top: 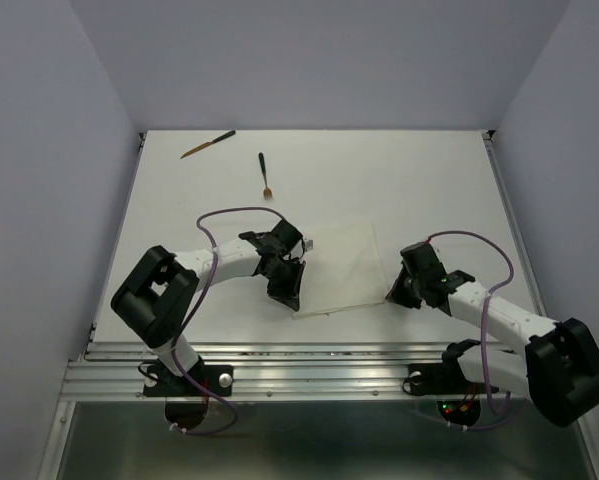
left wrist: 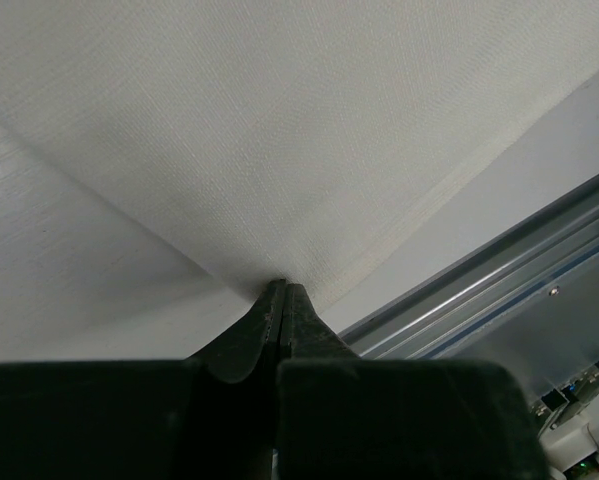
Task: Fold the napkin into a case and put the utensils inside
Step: Pick up the top corner of the square-folded napkin from the center of the board.
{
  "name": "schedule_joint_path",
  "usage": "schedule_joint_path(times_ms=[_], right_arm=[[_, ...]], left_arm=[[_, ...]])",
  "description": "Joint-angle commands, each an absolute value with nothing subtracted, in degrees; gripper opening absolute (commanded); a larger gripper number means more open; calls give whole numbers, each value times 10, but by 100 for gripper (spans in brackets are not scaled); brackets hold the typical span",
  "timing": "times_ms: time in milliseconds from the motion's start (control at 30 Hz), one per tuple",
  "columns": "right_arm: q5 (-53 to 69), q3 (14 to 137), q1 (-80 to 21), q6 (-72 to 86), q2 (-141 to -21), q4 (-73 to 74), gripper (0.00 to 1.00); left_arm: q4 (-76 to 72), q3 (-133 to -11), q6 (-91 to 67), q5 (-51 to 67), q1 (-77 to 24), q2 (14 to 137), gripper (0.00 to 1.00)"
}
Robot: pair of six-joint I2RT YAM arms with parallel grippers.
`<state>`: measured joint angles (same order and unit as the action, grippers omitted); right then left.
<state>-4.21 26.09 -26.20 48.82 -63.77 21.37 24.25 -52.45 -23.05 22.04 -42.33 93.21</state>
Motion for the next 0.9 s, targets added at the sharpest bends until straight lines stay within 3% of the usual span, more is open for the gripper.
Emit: schedule_joint_path(times_ms=[0,867], right_arm=[[-47,265,-258,479,-631,210,1],[-28,390,-258,417,-650,256,1]], left_arm=[[244,-543,-229,223,-427,925,0],[255,-577,-232,195,-425,911,0]])
